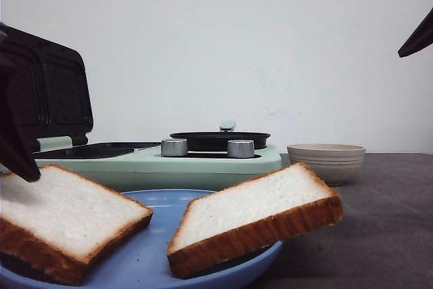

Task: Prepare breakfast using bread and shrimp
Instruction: 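Lower the left gripper and grasp the bread slice nearest it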

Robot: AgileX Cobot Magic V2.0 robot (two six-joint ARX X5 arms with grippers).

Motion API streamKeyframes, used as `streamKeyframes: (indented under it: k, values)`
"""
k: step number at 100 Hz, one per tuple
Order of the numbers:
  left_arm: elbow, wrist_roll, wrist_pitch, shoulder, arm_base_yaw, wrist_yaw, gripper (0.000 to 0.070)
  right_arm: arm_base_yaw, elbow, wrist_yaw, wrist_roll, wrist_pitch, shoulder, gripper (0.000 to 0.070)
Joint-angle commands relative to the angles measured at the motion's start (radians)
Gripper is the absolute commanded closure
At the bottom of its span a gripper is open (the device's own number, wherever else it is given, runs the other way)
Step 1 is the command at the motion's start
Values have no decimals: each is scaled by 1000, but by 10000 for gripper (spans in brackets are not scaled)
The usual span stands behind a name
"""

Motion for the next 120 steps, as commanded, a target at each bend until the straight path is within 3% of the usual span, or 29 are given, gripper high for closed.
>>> streamKeyframes:
  k: [1,5,13,27,88,120]
  values:
    - [17,-10,16,17,-9,7,272,0,16,-3,-12,7,6,281]
    - [17,-10,23,21,-13,7,303,0,16,-3,-12,7,6,281]
    - [17,-28,40,22,-17,7,496,0,16,-3,-12,7,6,281]
    - [17,-36,63,22,-18,7,700,0,16,-3,-12,6,6,281]
    - [17,-65,143,-100,-18,4,697,0,16,-4,-11,0,6,281]
    - [18,-80,191,-259,-18,-89,697,0,16,-4,-12,-18,6,281]
